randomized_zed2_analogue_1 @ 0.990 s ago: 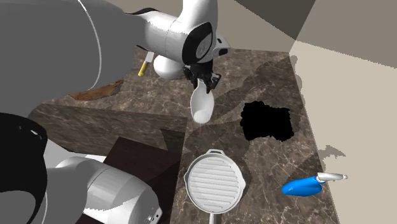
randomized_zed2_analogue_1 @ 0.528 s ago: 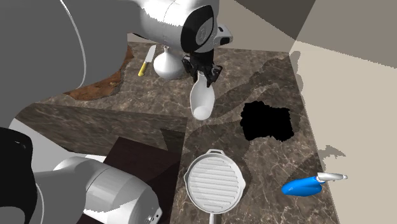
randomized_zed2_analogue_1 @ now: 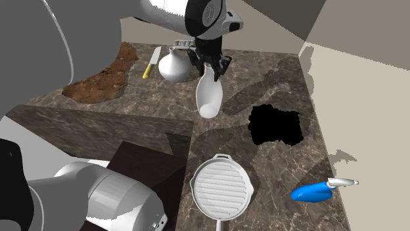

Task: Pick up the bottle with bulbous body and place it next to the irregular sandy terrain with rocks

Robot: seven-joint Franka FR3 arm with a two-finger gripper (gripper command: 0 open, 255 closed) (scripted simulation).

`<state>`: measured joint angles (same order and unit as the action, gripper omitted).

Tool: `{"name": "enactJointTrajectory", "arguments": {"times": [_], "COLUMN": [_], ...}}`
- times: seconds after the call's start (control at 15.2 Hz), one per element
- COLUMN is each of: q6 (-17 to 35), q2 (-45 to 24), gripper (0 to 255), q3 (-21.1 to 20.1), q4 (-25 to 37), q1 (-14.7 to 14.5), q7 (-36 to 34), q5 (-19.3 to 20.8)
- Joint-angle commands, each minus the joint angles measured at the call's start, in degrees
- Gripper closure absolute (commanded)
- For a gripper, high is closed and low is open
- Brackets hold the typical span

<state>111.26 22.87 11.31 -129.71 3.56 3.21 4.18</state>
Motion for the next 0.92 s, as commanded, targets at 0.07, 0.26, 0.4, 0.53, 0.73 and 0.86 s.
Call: {"name": "enactJointTrajectory", "arguments": {"times": [0.07,0.26,0.4,0.53,0.73,0.86], "q6": [-2.55,-4.87,-6.41,-7.94,-10.23,-11.75], "q2": [0.27,0.35,0.33,0.27,0.07,-0.12], "gripper": [255,255,255,255,255,255], "q3": [-0.17,-0.29,-0.36,-0.43,-0.52,-0.57], "q4": [2.28,4.52,6.08,7.67,10.15,11.87], "q1": [-0.06,-0.11,-0.15,-0.19,-0.25,-0.29], "q7": [-0.04,-0.03,-0.02,0.00,0.03,0.06], "q5": [-0.07,-0.14,-0.20,-0.26,-0.35,-0.42]}}
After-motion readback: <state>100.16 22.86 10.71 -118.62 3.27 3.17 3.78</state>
